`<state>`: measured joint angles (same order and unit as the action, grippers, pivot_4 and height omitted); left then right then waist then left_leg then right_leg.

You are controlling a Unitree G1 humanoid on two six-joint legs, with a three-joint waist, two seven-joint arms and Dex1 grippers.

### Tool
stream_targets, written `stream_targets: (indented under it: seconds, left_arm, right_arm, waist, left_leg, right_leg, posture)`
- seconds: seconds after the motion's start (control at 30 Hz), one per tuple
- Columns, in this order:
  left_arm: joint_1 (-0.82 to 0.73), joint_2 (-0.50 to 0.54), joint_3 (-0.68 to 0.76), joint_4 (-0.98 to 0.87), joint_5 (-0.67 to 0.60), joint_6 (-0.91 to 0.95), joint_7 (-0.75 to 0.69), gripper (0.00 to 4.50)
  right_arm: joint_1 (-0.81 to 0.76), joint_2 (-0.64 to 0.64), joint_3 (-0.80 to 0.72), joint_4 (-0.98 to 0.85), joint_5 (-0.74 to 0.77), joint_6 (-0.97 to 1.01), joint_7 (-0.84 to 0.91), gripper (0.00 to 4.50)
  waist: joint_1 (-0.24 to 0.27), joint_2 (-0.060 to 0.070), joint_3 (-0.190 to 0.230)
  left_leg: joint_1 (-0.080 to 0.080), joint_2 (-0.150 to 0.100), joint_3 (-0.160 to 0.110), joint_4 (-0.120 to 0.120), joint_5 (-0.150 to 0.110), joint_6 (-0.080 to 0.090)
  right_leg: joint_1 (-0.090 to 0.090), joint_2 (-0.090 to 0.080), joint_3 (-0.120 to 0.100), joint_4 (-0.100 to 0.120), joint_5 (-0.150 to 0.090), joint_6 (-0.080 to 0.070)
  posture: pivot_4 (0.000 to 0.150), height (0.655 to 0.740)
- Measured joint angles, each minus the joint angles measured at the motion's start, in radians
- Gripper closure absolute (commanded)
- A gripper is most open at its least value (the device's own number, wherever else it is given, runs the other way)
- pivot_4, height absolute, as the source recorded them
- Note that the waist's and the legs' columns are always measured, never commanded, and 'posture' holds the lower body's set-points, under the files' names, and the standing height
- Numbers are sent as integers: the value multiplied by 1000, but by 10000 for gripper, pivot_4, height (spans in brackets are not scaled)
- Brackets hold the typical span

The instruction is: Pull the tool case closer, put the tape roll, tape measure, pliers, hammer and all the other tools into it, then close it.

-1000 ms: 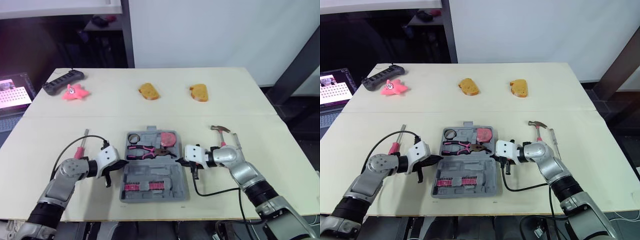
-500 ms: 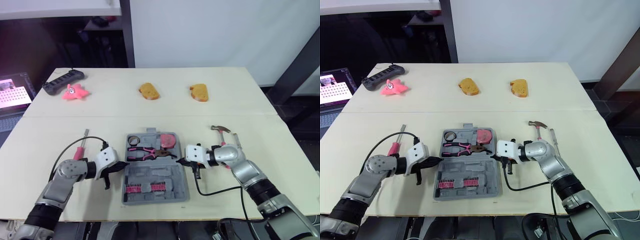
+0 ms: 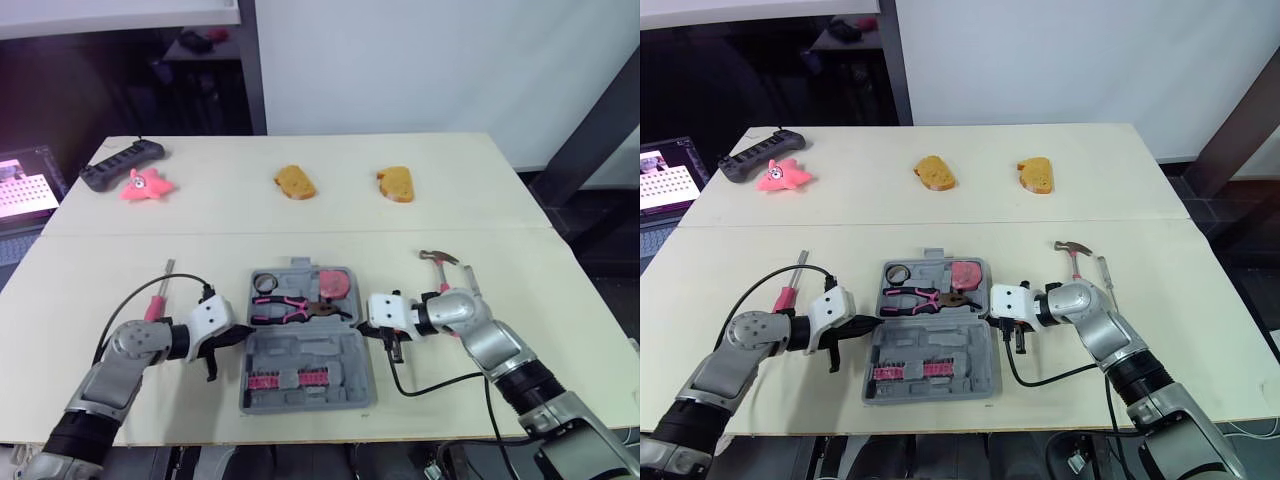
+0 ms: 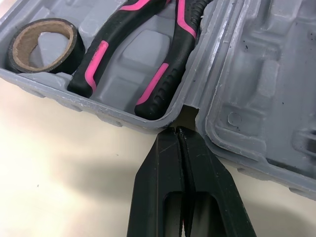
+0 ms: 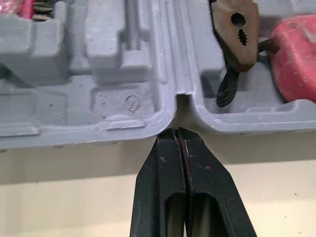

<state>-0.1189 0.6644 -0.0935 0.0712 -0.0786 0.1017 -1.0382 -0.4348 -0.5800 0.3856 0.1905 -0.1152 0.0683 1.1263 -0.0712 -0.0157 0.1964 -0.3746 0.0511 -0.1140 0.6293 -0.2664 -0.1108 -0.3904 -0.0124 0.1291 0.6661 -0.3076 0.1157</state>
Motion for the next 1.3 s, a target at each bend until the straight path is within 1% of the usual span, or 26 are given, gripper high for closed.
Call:
stream_targets:
  seconds: [0.27, 0.6, 1.3]
  left_arm:
    - [49, 1, 12, -69, -14, 51, 18, 44466]
    - [53, 14, 14, -74, -20, 60, 17, 44466]
    - [25, -23, -2, -53, -14, 62, 37, 44466]
  right_arm:
    - [10, 5, -1, -28, -2, 38, -8, 45000]
    - [63, -2, -4, -118, -1, 107, -12, 45000]
    - [64, -21, -10, -110, 2, 99, -23, 45000]
  waist:
    - [1, 0, 0]
    - [1, 0, 0]
    - [7, 0, 0]
  left_leg:
    - [0, 0, 0, 0, 0, 0]
    - [0, 0, 0, 0, 0, 0]
    - [0, 0, 0, 2, 0, 0]
  right_leg:
    - [0, 0, 0, 0, 0, 0]
    - [0, 0, 0, 0, 0, 0]
    - [1, 0, 0, 0, 0, 0]
  posture:
    - [1500, 7400]
    - [1500, 7400]
    - [1500, 7400]
